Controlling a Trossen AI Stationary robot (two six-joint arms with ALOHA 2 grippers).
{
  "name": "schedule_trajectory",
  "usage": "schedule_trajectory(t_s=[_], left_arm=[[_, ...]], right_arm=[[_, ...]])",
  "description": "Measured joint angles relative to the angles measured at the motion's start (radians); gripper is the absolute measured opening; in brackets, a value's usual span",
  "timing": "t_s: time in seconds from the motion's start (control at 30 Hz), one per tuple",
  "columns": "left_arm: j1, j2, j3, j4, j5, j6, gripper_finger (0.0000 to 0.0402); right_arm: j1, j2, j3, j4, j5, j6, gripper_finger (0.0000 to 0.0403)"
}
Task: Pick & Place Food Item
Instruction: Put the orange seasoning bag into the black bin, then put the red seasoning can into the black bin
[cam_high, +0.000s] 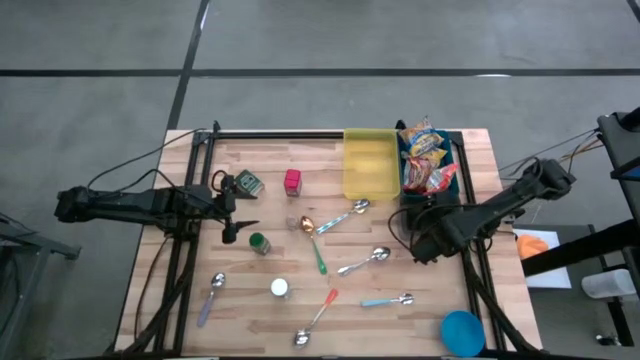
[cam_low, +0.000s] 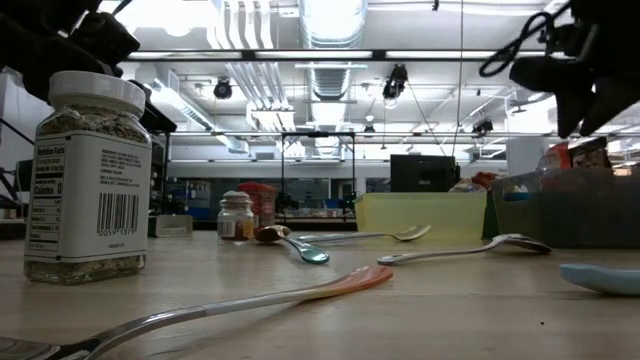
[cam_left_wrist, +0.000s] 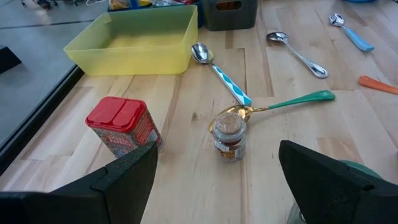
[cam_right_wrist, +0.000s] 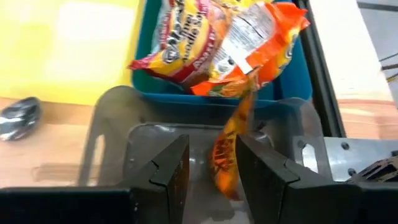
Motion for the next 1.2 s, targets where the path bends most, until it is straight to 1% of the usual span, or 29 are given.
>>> schedule_trajectory(t_s=[0.23,0.47,0.6,0.83,0.97,1.07,1.2], left_arm=[[0.000,0.000,0.000,0.000,0.000,0.000,0.0340],[0.000,0.000,0.000,0.000,0.000,0.000,0.0340],[0.000,0.000,0.000,0.000,0.000,0.000,0.0340],[0.000,0.000,0.000,0.000,0.000,0.000,0.0340],[0.000,0.000,0.000,0.000,0.000,0.000,0.0340],[0.000,0.000,0.000,0.000,0.000,0.000,0.0340],[0.000,0.000,0.000,0.000,0.000,0.000,0.0340]], right_arm=[[0.000,-0.045,0.047,0.000,0.095,-0.107,0.0127],[0.000,-0.035,0.101,0.007,0.307,-0.233,0.0127],[0.000,-0.003,0.152,0.012,0.389,-0.287,0.0127],[0.000,0.080,0.250,0.020,0.491,-0.419,0.0127],[-0.003,0.113,0.306,0.059,0.528,-0.523,0.0127],[-0.008,0.124,0.342,0.128,0.542,-0.645,0.0127],[-0.017,0.127,0.375,0.265,0.543,-0.853,0.0127]])
